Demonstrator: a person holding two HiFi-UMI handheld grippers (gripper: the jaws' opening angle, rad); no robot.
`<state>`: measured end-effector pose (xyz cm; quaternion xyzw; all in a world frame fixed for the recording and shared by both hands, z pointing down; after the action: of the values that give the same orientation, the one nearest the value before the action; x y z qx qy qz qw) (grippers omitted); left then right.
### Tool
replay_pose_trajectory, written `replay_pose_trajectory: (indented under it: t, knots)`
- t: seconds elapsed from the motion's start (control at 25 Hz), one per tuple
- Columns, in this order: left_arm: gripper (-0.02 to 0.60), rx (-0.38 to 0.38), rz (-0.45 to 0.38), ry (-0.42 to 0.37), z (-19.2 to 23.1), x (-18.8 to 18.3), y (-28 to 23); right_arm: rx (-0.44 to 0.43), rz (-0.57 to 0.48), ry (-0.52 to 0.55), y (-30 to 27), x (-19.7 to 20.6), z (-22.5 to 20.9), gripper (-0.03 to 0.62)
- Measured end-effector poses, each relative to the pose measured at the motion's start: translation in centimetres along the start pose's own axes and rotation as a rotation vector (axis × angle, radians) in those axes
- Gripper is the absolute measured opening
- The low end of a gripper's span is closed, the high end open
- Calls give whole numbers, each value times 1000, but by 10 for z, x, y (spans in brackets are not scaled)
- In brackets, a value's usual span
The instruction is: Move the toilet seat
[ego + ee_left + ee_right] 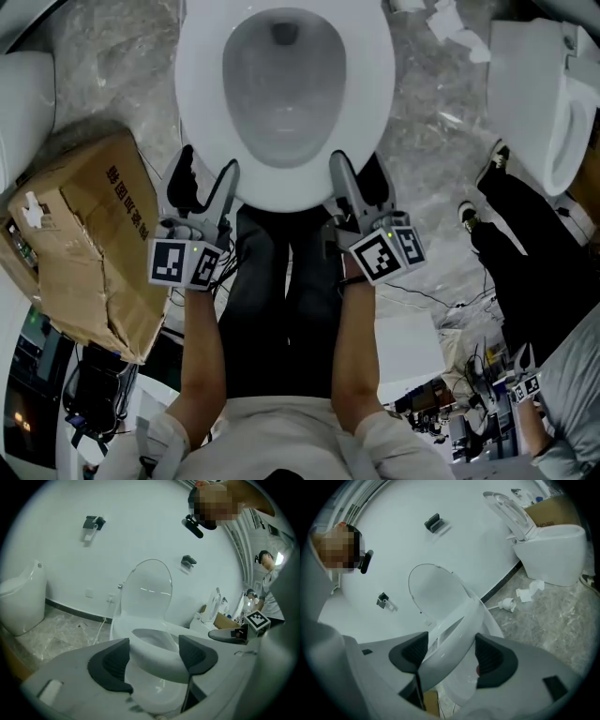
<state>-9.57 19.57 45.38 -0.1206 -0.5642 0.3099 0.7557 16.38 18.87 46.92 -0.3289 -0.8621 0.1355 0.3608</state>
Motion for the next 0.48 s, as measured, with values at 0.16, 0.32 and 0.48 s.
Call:
replay_pose_trajectory:
  t: [0.16,0.32,0.48]
  knots:
    - [195,32,-27,-76,-12,-12,14,-5,-20,-17,0,-3,2,298]
    - [130,116,-37,-140,-40,-22,17,-9,-39,-33,-1,-6,4,296]
    - [78,186,7,-148,-63,-18,18,-19,-56,-42,1,-13,6,301]
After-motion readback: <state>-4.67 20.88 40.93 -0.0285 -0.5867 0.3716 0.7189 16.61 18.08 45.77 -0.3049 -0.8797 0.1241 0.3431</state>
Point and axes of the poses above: the fingertips, and each gripper's own axes: y backward along the fingers, z to its left, x out of its underside, the point moved 5 cm from there along y, backward along the fingers, and after that the axes turned 4 degrees about -x, right-handed, at the moved point
